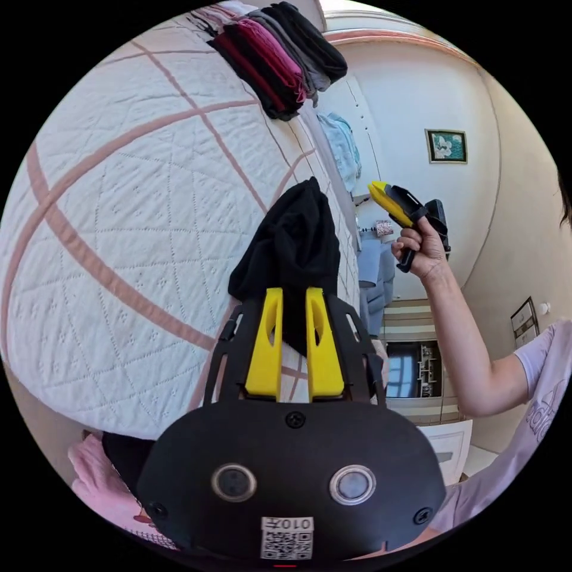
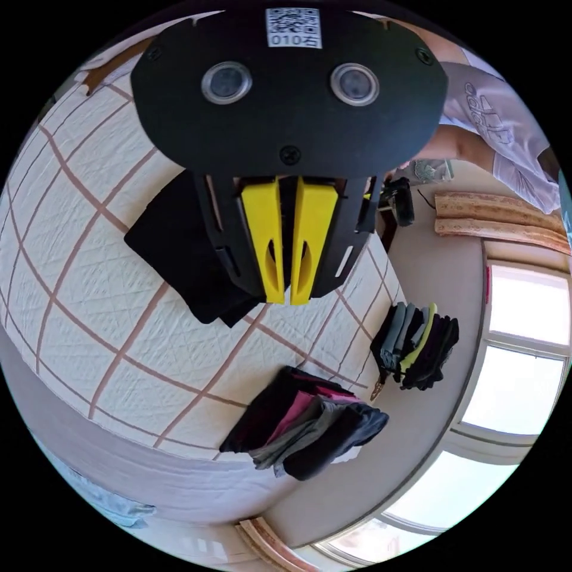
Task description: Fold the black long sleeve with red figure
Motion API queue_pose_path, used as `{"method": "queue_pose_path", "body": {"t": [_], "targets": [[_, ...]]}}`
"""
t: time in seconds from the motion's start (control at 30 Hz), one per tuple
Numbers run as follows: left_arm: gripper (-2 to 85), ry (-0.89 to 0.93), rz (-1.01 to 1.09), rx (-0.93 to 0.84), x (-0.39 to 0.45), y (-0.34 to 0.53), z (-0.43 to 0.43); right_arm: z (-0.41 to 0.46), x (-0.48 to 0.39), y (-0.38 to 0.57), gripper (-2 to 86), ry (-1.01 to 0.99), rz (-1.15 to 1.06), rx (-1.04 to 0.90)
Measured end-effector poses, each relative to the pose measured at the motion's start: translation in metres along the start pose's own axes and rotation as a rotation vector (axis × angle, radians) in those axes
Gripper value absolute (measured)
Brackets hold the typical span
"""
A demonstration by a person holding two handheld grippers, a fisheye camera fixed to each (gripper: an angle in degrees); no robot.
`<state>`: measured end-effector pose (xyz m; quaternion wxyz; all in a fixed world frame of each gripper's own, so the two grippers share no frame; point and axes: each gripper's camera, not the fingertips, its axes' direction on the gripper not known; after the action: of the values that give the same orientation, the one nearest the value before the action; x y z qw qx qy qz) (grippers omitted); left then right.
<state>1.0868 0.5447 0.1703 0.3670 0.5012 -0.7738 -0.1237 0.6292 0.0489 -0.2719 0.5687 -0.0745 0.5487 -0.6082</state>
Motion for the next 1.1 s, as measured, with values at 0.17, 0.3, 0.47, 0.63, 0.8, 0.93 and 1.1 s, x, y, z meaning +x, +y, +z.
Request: {"method": "queue_pose_path", "body": {"t": [0.17, 0.3, 0.47, 0.63, 0.8, 0.93, 1.1], "targets": [[5.0, -0.296, 0.194, -0.039, 0.046, -0.005, -0.018, 0.068, 0.010, 0.017, 3.8, 0.021, -0.036, -0.153], [5.0, -0.482, 0.534, -0.069, 0.111, -0.012, -0.003, 0.144, 0.001, 0.003, 3.4, 0.131, -0.106, -0.290], [4.4, -0.562, 0.690, -0.101, 0.153, -0.009, 0.025, 0.193, 0.009, -0.009, 2.3, 0.172, -0.197, -0.425], [3.3, -0.544, 0.506, -0.034, 0.149, -0.006, -0.002, 0.102, 0.036, 0.035, 3.0, 0.031, -0.239, -0.128], [3.5, -0.601, 0.673, -0.078, 0.159, 0.001, -0.001, 0.035, 0.063, 0.129, 3.8, 0.050, -0.248, 0.004], [3.5, -0.521, 0.789, -0.169, 0.168, -0.002, 0.030, 0.045, 0.060, 0.211, 3.1, -0.004, -0.232, -0.037], [2.5, -0.602, 0.684, -0.372, 0.118, -0.006, 0.069, 0.114, 0.073, 0.262, 2.2, 0.045, -0.125, -0.183]]}}
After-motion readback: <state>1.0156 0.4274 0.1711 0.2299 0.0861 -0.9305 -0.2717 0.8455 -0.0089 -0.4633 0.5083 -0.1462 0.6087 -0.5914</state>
